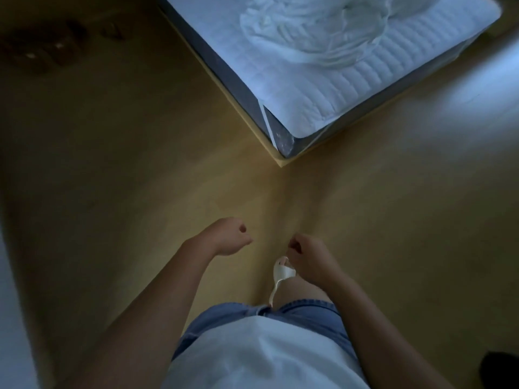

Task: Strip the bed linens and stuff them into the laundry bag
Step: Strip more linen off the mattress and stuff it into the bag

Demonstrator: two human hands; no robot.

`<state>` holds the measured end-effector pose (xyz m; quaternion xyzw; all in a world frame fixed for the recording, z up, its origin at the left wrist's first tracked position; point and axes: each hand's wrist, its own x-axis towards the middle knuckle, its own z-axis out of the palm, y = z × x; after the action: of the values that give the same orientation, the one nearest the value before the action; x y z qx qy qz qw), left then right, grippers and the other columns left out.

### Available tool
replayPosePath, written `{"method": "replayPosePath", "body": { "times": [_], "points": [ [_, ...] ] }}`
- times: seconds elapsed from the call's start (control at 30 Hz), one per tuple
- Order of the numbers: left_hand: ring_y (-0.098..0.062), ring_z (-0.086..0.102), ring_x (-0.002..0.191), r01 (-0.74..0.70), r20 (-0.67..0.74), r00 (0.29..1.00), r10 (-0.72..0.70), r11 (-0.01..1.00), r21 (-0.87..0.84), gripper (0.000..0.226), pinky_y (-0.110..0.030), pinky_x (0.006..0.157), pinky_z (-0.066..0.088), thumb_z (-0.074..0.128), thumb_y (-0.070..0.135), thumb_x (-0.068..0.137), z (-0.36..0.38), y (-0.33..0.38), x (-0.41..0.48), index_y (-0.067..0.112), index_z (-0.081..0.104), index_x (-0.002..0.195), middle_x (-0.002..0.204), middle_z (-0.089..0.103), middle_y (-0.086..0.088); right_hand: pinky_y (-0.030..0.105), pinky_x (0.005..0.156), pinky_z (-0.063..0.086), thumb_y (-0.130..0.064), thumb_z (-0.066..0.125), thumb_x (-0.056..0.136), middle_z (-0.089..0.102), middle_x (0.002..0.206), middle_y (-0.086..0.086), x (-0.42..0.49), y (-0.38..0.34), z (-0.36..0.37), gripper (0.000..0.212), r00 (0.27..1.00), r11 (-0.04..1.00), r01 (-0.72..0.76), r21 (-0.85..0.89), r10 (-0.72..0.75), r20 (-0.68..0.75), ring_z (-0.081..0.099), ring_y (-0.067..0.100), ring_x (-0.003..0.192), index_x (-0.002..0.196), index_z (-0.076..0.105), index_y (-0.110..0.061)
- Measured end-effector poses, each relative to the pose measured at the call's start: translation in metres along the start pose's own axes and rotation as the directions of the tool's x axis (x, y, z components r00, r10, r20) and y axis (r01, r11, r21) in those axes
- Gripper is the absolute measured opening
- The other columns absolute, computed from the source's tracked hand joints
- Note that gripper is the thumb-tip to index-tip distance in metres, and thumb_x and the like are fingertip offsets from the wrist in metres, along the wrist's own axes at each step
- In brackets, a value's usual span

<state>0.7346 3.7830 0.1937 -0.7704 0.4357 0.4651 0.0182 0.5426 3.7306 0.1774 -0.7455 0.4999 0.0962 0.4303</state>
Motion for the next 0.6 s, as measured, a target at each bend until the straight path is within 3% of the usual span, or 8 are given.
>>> {"method": "replayPosePath", "body": {
  "times": [0.1, 0.27, 0.43, 0.6],
  "points": [
    [-0.027, 0.057, 0.114, 0.006, -0.047, 0.999, -0.01, 0.997, -0.072, 0.032, -0.032, 0.091, 0.044, 0.054, 0.033, 0.095, -0.049, 0.02, 0.037, 0.012, 0.059, 0.118, 0.119, 0.061, -0.011, 0.033, 0.066, 0.048, -0.022, 0.048, 0.092, 0.063, 0.088, 0.003, 0.055, -0.03, -0.051, 0.014, 0.997, 0.997, 0.056, -0.05, -0.053, 0.047, 0.059, 0.022, 0.08, 0.094, 0.058, -0.013],
    [-0.021, 0.058, 0.101, -0.005, -0.153, 0.988, -0.03, 0.975, -0.224, 0.032, -0.027, 0.081, 0.042, 0.057, 0.031, 0.094, -0.125, 0.046, 0.102, 0.008, 0.061, 0.115, 0.115, 0.063, -0.009, 0.036, 0.07, 0.049, -0.021, 0.05, 0.09, 0.063, 0.087, 0.008, 0.152, -0.073, -0.121, 0.017, 0.99, 0.984, 0.134, -0.118, -0.129, 0.048, 0.059, 0.025, 0.081, 0.091, 0.059, -0.006],
    [-0.019, 0.056, 0.109, -0.042, -0.136, 0.991, 0.009, 0.971, -0.235, 0.039, -0.026, 0.084, 0.041, 0.057, 0.035, 0.094, -0.204, 0.046, 0.173, 0.012, 0.056, 0.126, 0.123, 0.06, -0.006, 0.033, 0.068, 0.048, -0.017, 0.051, 0.088, 0.063, 0.08, 0.004, 0.25, -0.12, -0.151, 0.013, 0.994, 0.99, 0.105, -0.09, -0.105, 0.014, 0.059, 0.022, 0.076, 0.087, 0.06, -0.008],
    [-0.022, 0.053, 0.118, -0.104, -0.093, 0.991, 0.091, 0.984, -0.145, 0.046, -0.032, 0.096, 0.044, 0.054, 0.036, 0.095, -0.303, 0.027, 0.249, 0.012, 0.051, 0.134, 0.134, 0.055, -0.008, 0.029, 0.063, 0.044, -0.016, 0.052, 0.088, 0.06, 0.076, 0.0, 0.347, -0.185, -0.165, 0.009, 0.997, 0.999, 0.043, -0.028, -0.045, -0.058, 0.056, 0.02, 0.073, 0.085, 0.06, -0.012]
  ]
}}
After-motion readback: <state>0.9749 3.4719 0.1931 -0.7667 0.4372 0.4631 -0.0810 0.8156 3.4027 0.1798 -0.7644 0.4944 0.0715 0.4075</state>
